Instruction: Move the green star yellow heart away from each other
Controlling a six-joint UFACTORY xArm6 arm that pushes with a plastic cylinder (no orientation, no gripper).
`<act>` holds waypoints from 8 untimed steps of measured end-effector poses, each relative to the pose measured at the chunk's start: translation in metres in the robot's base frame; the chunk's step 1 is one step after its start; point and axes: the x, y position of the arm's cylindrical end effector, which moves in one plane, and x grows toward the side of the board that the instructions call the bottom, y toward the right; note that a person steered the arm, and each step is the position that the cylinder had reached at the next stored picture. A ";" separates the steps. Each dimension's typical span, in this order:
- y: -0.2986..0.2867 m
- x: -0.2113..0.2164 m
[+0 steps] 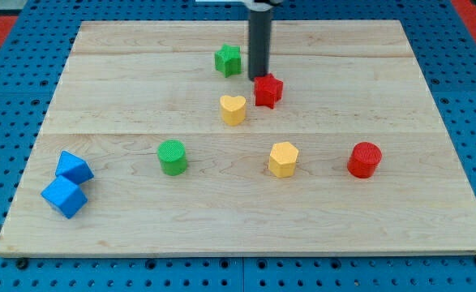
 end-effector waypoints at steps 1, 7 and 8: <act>-0.095 -0.034; -0.186 -0.102; -0.161 -0.047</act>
